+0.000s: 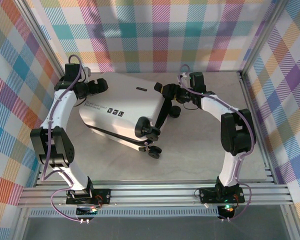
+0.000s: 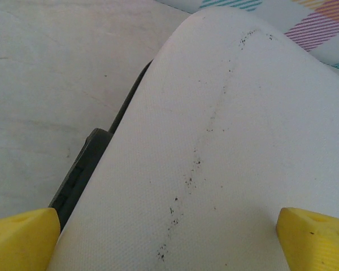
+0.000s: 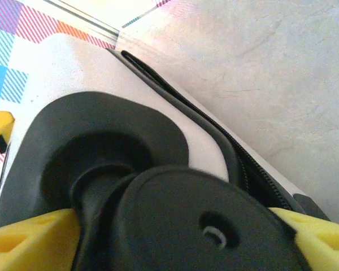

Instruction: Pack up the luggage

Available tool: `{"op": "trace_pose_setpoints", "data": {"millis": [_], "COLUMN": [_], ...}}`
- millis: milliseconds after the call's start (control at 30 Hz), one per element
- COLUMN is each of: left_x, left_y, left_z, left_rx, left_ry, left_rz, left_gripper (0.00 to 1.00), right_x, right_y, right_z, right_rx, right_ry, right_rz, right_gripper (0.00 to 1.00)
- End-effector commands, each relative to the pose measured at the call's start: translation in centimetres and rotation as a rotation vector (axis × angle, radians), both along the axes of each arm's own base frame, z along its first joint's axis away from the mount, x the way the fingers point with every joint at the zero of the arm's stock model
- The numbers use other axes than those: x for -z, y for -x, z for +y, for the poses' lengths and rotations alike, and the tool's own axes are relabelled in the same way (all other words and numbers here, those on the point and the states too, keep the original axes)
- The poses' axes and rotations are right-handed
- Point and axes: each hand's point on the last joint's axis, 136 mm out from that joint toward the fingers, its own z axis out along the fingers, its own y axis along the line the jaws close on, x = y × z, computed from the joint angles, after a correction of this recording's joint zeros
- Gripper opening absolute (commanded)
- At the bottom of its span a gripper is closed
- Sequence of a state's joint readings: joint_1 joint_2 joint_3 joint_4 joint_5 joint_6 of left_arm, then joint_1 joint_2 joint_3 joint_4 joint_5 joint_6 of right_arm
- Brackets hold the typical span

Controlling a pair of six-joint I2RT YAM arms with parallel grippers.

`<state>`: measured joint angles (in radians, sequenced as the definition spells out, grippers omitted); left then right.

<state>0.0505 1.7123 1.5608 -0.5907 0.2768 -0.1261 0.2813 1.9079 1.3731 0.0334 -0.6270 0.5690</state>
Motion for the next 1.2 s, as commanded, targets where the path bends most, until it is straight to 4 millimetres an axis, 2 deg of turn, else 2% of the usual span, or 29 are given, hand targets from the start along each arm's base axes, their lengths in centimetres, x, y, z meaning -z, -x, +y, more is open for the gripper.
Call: {"op": "trace_pose_setpoints", "data": {"millis": [0,133,300,500,633,733,833,1000,1167], "left_x": [-1.0,-2.3,-2.7,-2.2,-2.0,-2.5,-2.8,-3.4,-6.0], "left_y": [0.6,0.8,0.9,0.6,0.4,0.5,0.7,1.1,1.6], "left_z": [-4.2,-5.1,-5.6,-5.6,-5.3,-5.1,-4.7,-3.7,-2.9], "left_rx": [0.170,0.199,0.215,0.198,0.176,0.166,0.146,0.094,0.046], "left_ry": [0.149,0.201,0.231,0.244,0.235,0.230,0.210,0.169,0.144], "left_rz": [-0.027,-0.068,-0.074,-0.061,-0.058,-0.074,-0.080,-0.100,-0.168], "left_gripper": [0.98,0.98,0.97,0.97,0.97,0.97,0.97,0.97,0.98], "right_x": [-5.3,-6.8,-6.4,-2.1,-0.6,-0.9,-1.3,-2.0,-2.6], "right_y": [1.5,3.2,5.0,5.3,4.1,3.0,2.9,4.2,6.0], "right_z": [0.4,-0.3,-1.7,-3.0,-3.3,-3.6,-4.8,-7.7,-9.0], "right_rx": [-0.059,-0.055,0.001,0.058,0.067,0.067,0.094,0.166,0.203], "right_ry": [-0.064,-0.039,-0.002,0.080,0.113,0.138,0.157,0.225,0.269], "right_rz": [-0.152,-0.191,-0.199,-0.099,-0.075,-0.071,-0.079,-0.121,-0.151], "right_gripper": [0.81,0.78,0.75,0.80,0.84,0.85,0.89,0.95,0.96]}}
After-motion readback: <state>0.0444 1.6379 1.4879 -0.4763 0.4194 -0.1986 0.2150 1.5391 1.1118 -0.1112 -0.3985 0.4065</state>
